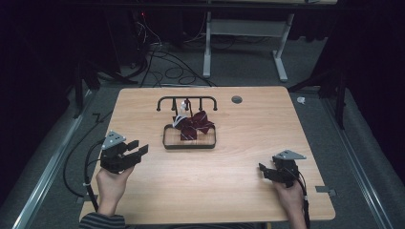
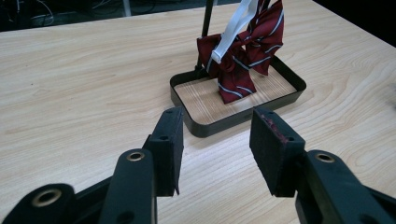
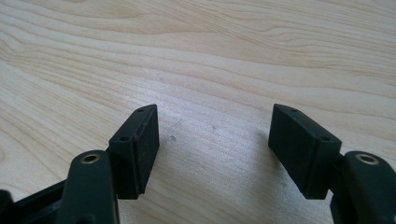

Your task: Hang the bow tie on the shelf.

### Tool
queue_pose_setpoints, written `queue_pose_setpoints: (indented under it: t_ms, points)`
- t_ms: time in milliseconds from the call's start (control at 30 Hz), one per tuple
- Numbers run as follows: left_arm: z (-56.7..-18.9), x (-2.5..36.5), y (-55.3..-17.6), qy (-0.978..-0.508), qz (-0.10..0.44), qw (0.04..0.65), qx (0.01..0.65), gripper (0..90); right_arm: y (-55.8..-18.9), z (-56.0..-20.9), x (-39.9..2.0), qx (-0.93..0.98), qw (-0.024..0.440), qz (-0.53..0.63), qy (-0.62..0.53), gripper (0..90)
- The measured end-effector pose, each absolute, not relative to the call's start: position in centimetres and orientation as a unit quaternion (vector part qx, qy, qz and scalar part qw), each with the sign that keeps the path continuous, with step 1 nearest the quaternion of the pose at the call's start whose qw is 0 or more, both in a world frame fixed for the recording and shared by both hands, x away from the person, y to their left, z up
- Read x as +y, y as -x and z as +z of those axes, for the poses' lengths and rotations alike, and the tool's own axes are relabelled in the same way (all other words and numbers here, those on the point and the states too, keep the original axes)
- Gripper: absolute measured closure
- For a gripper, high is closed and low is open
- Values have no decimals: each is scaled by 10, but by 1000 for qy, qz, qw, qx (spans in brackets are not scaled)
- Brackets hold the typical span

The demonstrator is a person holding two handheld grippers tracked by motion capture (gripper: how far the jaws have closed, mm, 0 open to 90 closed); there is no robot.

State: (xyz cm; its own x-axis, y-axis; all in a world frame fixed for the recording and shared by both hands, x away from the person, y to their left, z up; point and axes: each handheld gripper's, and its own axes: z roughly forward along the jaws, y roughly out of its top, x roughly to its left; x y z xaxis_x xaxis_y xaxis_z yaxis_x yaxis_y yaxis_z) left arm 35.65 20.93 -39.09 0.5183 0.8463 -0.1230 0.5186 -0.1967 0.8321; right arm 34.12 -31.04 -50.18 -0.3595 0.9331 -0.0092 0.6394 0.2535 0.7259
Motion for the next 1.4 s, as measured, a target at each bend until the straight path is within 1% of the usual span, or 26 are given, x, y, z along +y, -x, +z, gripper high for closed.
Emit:
queue_pose_setpoints:
  t_ms: [433,800,1300,1400]
  points:
    - [-413,212,-348,-743,176,446,466,553,-341,-502,-310,759,227,323,-518,350]
    - [-441,208,-342,-742,159,439,481,553,-341,-502,-310,758,227,323,-518,350]
    - [-459,201,-341,-746,164,426,485,537,-341,-502,-310,759,226,324,-517,345]
    - [-464,199,-342,-746,179,416,488,516,-341,-502,-310,759,226,324,-518,345]
